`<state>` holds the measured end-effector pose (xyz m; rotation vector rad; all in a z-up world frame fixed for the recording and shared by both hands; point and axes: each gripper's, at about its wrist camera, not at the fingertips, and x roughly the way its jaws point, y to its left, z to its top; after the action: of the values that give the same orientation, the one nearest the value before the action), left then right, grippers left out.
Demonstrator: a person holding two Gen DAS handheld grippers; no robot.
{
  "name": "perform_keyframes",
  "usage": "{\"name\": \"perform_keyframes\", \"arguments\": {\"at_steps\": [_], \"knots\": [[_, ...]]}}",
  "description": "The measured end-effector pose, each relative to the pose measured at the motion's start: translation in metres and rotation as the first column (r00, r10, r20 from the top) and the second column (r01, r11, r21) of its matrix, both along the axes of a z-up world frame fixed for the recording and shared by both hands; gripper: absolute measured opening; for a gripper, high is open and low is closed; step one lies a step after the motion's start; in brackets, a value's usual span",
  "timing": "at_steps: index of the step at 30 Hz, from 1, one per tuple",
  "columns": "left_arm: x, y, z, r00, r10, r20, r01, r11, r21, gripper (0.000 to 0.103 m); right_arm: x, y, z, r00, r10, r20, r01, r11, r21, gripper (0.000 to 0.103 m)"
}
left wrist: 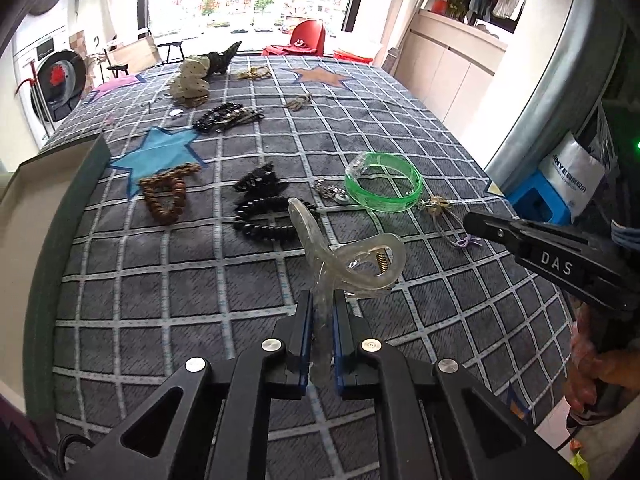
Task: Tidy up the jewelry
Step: 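Carry the clear hair claw and purple hair tie over the beige box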
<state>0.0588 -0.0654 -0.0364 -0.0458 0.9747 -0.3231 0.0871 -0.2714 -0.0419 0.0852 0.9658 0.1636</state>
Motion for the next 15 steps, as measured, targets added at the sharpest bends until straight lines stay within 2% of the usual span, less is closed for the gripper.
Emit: {"name": "perform_keyframes", "arguments": {"at_steps": [4,9,10,12,13,14,15], "knots": [[-0.011,0.014,0.006,1.0,0.007,0.018,-0.007,1.0,-0.001,0.011,-0.008,0.005,0.002,1.0,0.003,-0.001,-0.004,1.0,-0.012,0.002],[-0.021,0.03,0.009,0.999,0.031,0.028,-0.031,0.999,-0.01,0.011,0.005,-0.009,-0.008,0.997,-0.071,-0.021,0.071,0.997,0.003,0.003],[-0.022,0.032,0.01,0.999,0.035,0.03,-0.034,0.999,-0.011,0.011,0.01,-0.01,-0.011,0.996,-0.082,-0.03,0.082,0.997,-0.01,0.007],[-0.024,0.036,0.01,0.999,0.04,0.032,-0.039,0.999,-0.013,0.011,0.016,-0.009,-0.017,0.996,-0.081,-0.03,0.079,0.996,-0.047,0.039],[-0.024,0.037,0.01,0.999,0.041,0.032,-0.041,0.999,-0.014,0.011,0.017,-0.009,-0.019,0.996,-0.081,-0.022,0.079,0.995,-0.065,0.07],[-0.025,0.039,0.01,0.999,0.043,0.033,-0.043,0.999,-0.016,0.011,0.018,-0.007,-0.02,0.997,-0.077,-0.004,0.077,0.993,-0.086,0.075],[-0.024,0.039,0.01,0.998,0.045,0.032,-0.045,0.999,-0.016,0.011,0.021,-0.005,-0.022,0.998,-0.069,-0.002,0.068,0.993,-0.101,0.075]]}}
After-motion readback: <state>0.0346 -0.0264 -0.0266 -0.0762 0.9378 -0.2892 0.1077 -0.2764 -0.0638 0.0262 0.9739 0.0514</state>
